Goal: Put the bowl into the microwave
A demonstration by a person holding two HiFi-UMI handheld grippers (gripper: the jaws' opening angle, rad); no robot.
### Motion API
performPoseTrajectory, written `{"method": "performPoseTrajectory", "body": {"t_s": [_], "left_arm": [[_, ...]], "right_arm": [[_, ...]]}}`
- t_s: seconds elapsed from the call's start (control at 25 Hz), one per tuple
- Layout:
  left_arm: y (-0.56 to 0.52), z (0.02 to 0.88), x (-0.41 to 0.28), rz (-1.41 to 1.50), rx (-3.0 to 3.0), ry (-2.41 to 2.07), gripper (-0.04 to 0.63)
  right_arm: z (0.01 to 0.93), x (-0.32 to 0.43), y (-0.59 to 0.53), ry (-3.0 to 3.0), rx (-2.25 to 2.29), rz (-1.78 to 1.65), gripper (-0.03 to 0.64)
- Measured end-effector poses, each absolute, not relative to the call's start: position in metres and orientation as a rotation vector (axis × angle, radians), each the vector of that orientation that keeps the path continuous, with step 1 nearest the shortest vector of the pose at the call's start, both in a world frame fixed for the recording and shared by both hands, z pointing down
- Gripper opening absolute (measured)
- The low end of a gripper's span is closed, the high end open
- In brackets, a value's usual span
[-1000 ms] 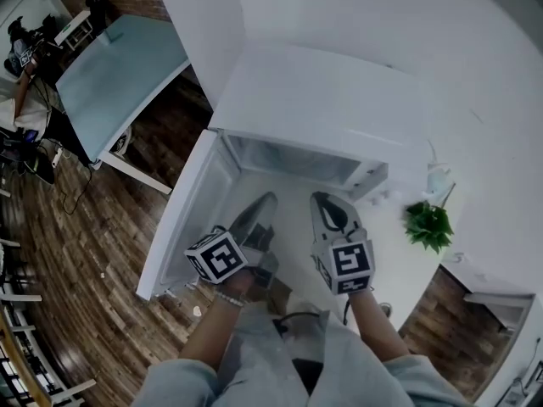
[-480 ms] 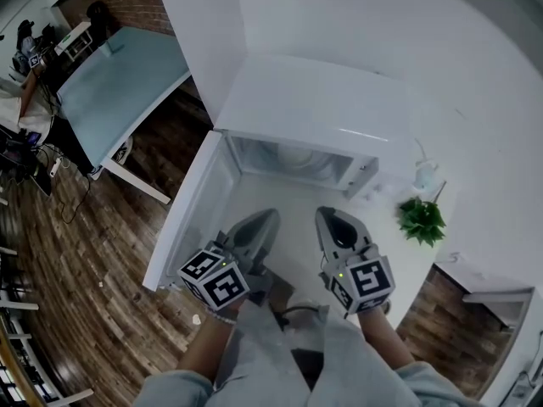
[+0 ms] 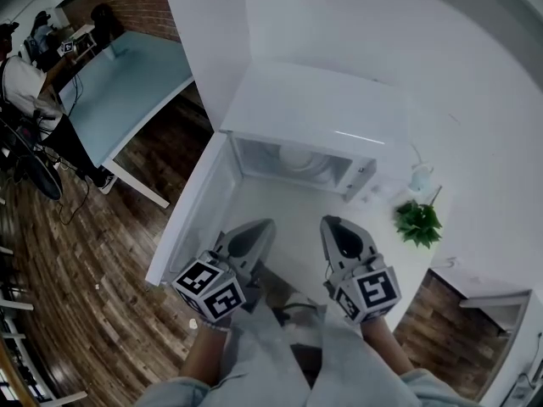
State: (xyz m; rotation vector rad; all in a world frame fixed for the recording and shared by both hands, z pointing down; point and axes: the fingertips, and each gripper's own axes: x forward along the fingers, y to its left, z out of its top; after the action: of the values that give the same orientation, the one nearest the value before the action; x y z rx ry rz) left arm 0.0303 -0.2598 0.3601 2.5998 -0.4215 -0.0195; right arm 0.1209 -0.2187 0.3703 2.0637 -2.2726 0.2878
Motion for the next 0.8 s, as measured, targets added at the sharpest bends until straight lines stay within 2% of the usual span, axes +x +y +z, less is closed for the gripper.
{"method": "performPoseTrajectory", "body": {"t_s": [0.8], "left_arm": [[-0.2503, 0.3603, 0.0259, -0.012, 2.579, -0.366, -0.002]], "right_arm": [[0.3709, 0.1150, -0.2126, -2.260, 2.069, 0.287, 0.002]]}}
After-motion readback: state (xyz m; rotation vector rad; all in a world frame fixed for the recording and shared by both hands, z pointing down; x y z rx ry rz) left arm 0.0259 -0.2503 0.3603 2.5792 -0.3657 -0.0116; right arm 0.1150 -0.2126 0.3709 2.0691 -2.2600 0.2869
